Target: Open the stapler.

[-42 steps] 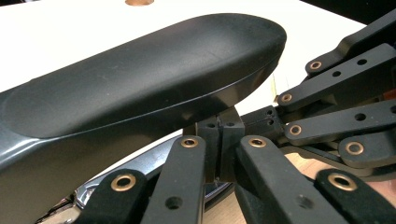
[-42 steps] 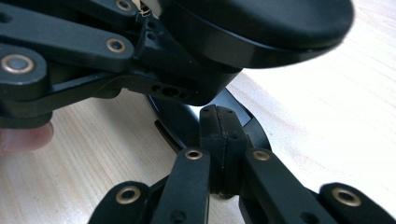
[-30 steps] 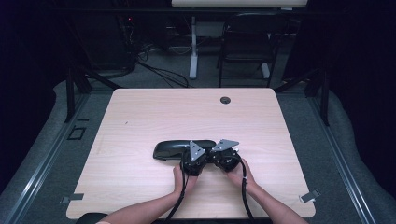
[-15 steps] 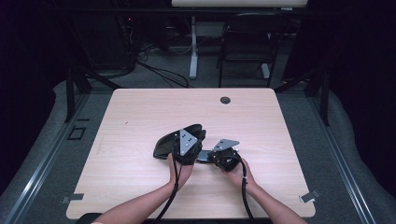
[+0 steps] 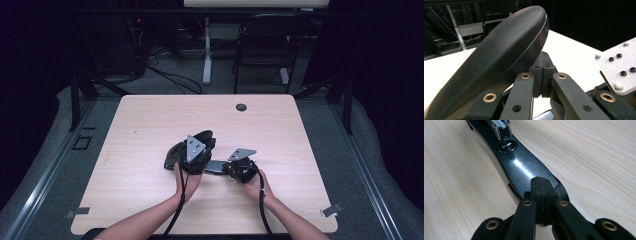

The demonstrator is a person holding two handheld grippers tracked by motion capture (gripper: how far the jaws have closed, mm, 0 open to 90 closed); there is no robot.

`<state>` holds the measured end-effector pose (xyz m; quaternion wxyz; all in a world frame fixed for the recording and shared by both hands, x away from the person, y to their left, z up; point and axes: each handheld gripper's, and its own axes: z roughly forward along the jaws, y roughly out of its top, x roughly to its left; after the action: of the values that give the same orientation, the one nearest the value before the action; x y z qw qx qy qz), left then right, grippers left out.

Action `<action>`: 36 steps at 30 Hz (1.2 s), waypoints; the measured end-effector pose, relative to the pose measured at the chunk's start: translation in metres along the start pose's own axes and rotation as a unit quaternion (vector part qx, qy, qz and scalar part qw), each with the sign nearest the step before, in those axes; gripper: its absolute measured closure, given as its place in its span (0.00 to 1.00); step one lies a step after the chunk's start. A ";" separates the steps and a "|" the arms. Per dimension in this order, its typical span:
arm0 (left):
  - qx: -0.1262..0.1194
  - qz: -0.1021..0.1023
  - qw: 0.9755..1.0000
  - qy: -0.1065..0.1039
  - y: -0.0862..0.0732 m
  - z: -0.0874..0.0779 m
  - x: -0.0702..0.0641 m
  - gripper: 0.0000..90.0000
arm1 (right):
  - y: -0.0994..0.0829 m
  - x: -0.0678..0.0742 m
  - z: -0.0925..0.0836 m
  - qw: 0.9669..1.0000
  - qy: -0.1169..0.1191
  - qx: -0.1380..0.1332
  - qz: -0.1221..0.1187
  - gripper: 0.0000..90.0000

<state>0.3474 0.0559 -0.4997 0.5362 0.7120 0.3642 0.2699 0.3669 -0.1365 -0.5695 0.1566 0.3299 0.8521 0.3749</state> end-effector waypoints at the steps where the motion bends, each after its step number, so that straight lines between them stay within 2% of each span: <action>1: 0.000 0.000 1.000 -0.002 0.001 -0.001 0.002 1.00 | 0.000 0.000 0.000 1.000 -0.001 0.000 0.001 1.00; 7: 0.004 -0.007 1.000 -0.003 0.008 -0.010 0.014 1.00 | 0.001 0.000 0.000 1.000 0.001 0.004 0.000 1.00; 14: 0.006 0.000 1.000 0.002 0.014 -0.017 0.024 1.00 | 0.001 0.000 0.000 1.000 0.000 0.006 -0.004 1.00; 25: 0.007 0.001 1.000 0.001 0.019 -0.024 0.033 1.00 | 0.002 0.001 0.000 1.000 -0.003 0.007 -0.006 1.00; 36: -0.001 0.002 1.000 0.017 0.022 -0.032 0.044 1.00 | 0.002 0.001 0.000 1.000 -0.004 0.009 -0.009 1.00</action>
<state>0.3536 0.1054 -0.4697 0.5299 0.7075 0.3714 0.2840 0.3670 -0.1347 -0.5679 0.1607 0.3248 0.8579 0.3643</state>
